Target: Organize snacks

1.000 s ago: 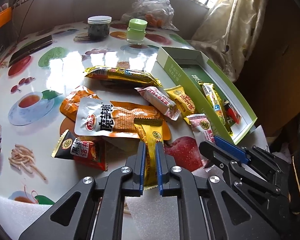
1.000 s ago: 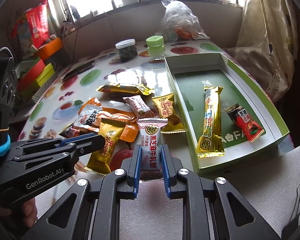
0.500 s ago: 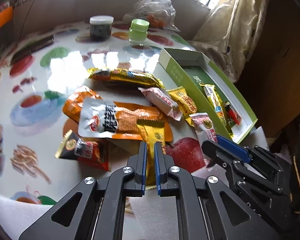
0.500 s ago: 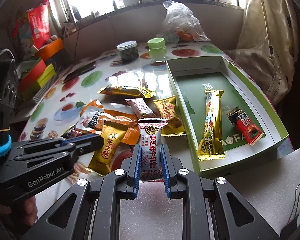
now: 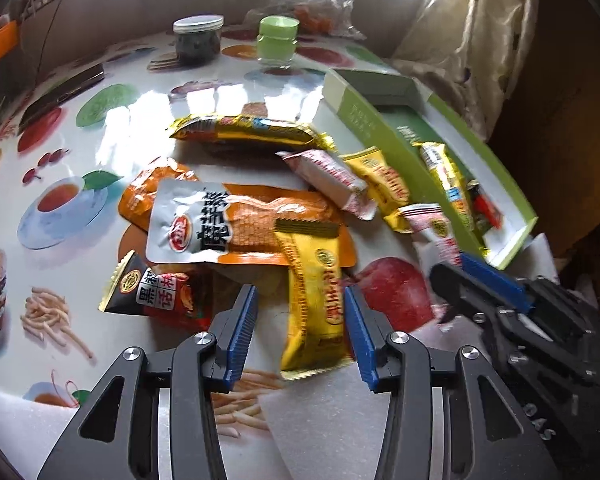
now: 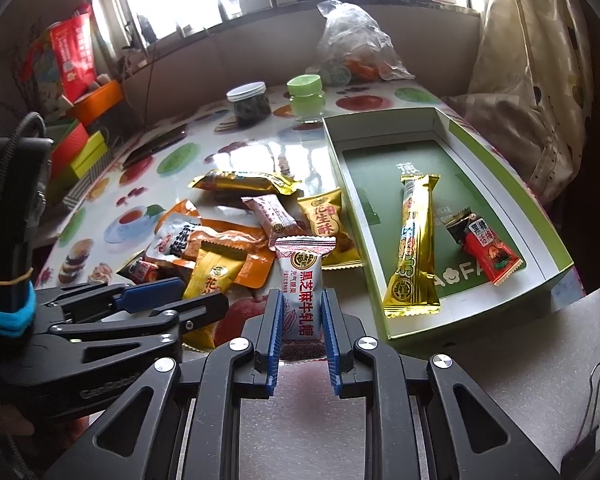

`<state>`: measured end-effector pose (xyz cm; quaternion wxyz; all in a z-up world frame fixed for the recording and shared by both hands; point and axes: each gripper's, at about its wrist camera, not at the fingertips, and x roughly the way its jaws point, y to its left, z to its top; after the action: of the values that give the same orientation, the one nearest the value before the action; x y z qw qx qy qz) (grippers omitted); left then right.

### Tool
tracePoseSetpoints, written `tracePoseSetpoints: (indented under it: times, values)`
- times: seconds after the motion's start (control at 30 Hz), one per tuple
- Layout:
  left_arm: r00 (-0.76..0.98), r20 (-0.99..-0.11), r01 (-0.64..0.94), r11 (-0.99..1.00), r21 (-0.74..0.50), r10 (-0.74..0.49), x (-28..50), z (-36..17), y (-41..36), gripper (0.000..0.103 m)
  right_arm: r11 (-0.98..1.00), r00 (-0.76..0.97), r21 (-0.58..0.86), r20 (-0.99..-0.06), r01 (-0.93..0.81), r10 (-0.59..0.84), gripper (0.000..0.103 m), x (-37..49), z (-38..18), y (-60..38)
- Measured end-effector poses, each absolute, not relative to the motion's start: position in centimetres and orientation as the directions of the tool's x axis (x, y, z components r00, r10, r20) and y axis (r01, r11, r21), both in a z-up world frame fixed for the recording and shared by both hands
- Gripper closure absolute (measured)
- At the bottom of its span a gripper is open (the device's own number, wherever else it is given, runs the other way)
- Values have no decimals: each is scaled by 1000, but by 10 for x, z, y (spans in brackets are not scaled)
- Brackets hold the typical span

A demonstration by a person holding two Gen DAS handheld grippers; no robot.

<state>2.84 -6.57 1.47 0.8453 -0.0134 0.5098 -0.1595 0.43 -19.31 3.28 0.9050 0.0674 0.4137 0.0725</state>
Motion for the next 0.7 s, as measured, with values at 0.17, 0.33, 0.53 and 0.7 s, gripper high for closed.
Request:
tracePoseSetpoints:
  times: [0.17,0.33,0.53,0.7]
  values:
    - [435,-858,264,949,-170,-275,28,14,-67,72,980,647,187,-739,-72,189,85,5,32,-194]
    - [447,-852,267,950,-163,-272,27,18,-66,79,979,648,190,-738,-71,190,85,5,33,-195]
    - [475,-833,269,948,-170,-284,26,33,-64,80,979,653,190,-732,-77,193,85,5,38,-197]
    - [493,-814,285,941,-183,-308,29,47,-67,80,978,667,193,-719,-76,194,85,5,46,-200]
